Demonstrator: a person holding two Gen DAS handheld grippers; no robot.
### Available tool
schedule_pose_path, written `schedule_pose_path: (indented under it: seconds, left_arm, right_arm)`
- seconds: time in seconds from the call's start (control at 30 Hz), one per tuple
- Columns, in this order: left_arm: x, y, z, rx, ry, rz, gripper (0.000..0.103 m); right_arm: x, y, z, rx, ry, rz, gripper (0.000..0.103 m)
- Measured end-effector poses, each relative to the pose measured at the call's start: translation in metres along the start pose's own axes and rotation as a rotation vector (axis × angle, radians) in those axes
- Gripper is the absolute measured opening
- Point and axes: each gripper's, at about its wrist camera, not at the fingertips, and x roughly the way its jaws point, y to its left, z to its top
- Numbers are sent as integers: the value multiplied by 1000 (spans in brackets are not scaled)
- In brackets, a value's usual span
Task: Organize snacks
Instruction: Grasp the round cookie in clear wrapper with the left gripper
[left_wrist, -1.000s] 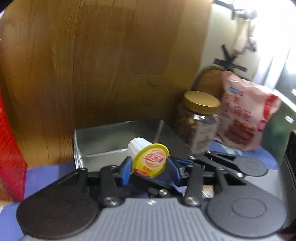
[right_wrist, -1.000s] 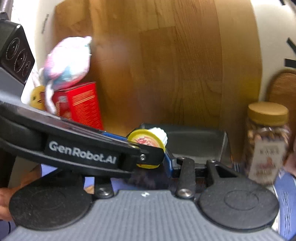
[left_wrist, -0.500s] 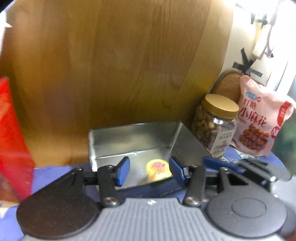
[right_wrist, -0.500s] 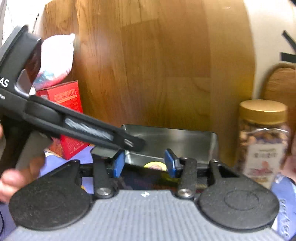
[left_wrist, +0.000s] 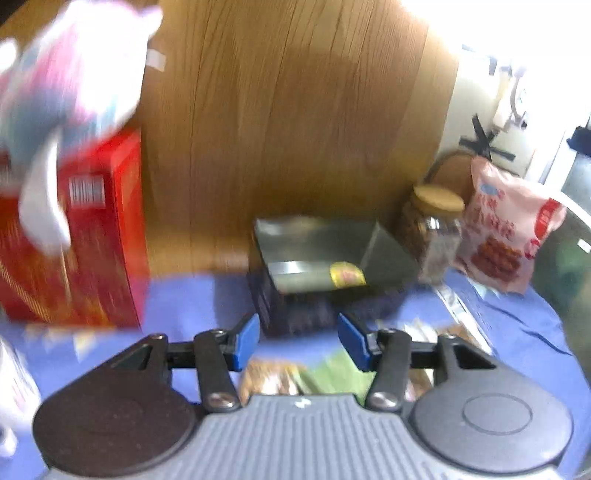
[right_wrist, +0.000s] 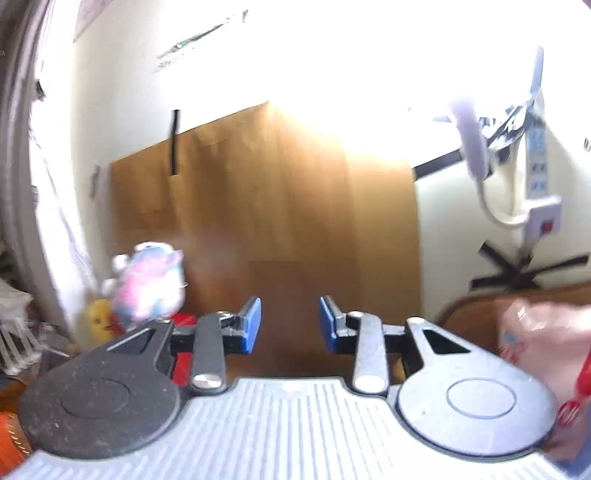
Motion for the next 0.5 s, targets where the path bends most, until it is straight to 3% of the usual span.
schedule_pose_path:
  seconds: [0.17,0.27,0.37,0.5]
  left_arm:
    - [15,-2,-31,-46,73,-70,48]
    - [25,-15,-30,-60,80,-128,48]
    - [40,-36,-26,-54,90,-187,48]
    - [68,-65,-23,-21,127,-218,48]
  right_arm:
    - [32,-10,-104,40,262,9,38]
    - [52,-42,-168,190,388,-51,39]
    - [57,-67,-202,321,395,-33,57]
    - [50,-72,-221,375,364,33,59]
